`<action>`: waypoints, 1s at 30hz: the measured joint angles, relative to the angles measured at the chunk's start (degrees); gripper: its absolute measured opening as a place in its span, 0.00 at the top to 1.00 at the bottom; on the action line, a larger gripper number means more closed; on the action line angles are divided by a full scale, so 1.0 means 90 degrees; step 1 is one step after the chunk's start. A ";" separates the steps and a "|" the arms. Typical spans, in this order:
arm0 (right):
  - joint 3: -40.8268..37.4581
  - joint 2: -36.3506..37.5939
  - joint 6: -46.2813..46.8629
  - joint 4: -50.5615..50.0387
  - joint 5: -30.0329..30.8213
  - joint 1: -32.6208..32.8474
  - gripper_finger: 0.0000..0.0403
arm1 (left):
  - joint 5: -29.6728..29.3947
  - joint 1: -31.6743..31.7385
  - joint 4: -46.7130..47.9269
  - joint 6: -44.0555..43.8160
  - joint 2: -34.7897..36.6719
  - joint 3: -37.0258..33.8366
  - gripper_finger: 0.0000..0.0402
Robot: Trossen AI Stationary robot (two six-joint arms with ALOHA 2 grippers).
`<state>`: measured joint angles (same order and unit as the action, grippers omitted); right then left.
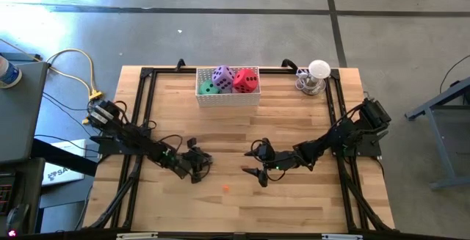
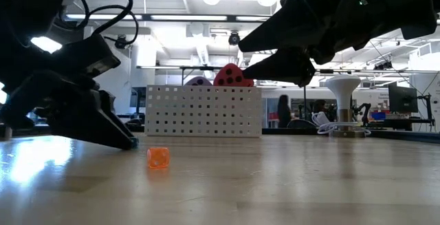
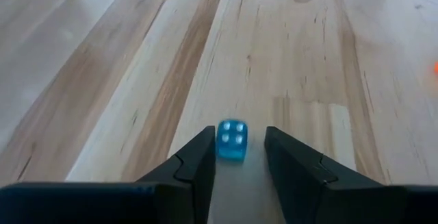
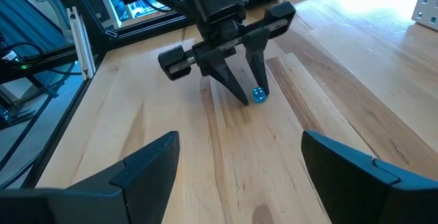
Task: Pick & Place Dice
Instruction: Put the small blue dice into the white basket
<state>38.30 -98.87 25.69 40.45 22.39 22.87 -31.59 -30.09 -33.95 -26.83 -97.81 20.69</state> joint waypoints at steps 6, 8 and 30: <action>0.0000 0.0000 0.0000 0.0000 0.0000 0.0000 0.26 | 0.0053 -0.0109 0.1057 -0.0654 0.0543 -0.0008 0.69; 0.0000 0.0000 0.0000 0.0000 0.0000 0.0001 0.26 | 0.0145 -0.0103 0.0993 -0.0660 0.0569 -0.0010 0.69; 0.0000 0.0000 0.0000 0.0002 0.0022 0.0000 0.26 | 0.0709 0.0292 0.0462 -0.0280 0.0572 -0.0019 0.69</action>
<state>38.30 -98.87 25.69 40.47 22.59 22.87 -25.21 -27.46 -29.79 -29.34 -92.66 20.51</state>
